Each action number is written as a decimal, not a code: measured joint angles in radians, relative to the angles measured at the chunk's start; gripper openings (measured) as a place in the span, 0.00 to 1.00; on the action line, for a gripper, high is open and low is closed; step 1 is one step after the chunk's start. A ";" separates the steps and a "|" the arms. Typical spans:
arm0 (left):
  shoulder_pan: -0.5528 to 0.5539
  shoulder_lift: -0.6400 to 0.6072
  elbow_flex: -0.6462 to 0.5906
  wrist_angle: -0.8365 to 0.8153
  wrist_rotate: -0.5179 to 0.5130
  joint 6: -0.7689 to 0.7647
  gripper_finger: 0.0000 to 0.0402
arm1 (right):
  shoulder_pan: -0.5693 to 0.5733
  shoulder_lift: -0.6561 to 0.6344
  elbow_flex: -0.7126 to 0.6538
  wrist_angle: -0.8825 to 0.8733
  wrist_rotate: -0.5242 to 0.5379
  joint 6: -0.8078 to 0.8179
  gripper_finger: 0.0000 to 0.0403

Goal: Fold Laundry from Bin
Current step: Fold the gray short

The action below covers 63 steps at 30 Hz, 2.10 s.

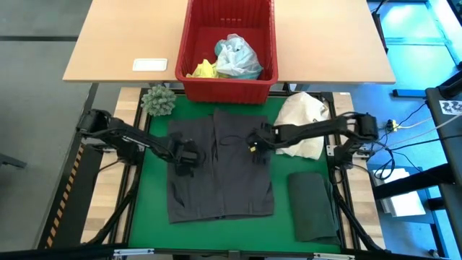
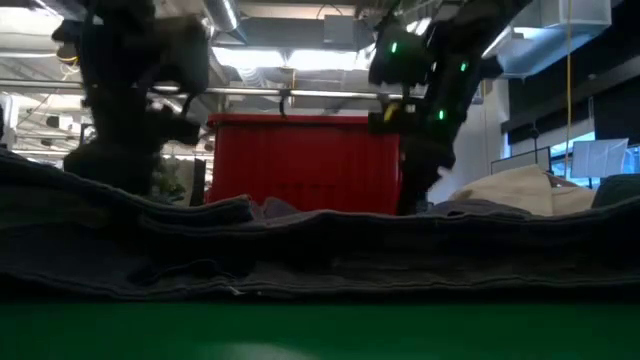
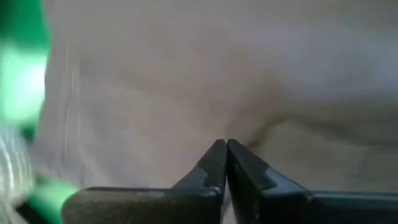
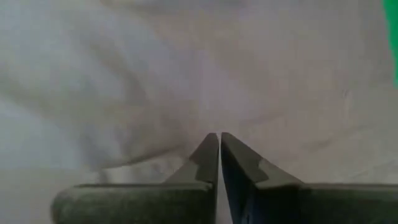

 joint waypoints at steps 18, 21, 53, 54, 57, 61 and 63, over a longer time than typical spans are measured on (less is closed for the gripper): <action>-0.075 0.000 -0.054 -0.285 0.046 -0.460 0.00 | -0.048 0.073 0.000 -0.140 0.123 0.219 0.01; -0.102 0.000 -0.025 -0.293 0.033 -0.462 0.00 | -0.041 0.058 -0.002 -0.144 0.098 0.222 0.00; -0.664 0.071 0.221 0.344 0.048 -0.233 0.00 | 0.555 -0.004 0.082 0.218 -0.076 0.190 0.02; -0.668 0.081 0.221 0.376 0.047 -0.233 0.00 | 0.566 0.002 0.082 0.229 -0.059 0.188 0.02; -0.683 0.107 0.221 0.432 0.055 -0.233 0.00 | 0.587 0.022 0.081 0.241 -0.053 0.169 0.02; -0.704 0.136 0.221 0.482 0.087 -0.233 0.00 | 0.620 0.027 0.081 0.239 -0.062 0.169 0.07; -0.713 0.143 0.221 0.478 0.085 -0.233 0.00 | 0.637 0.027 0.081 0.240 -0.056 0.169 0.12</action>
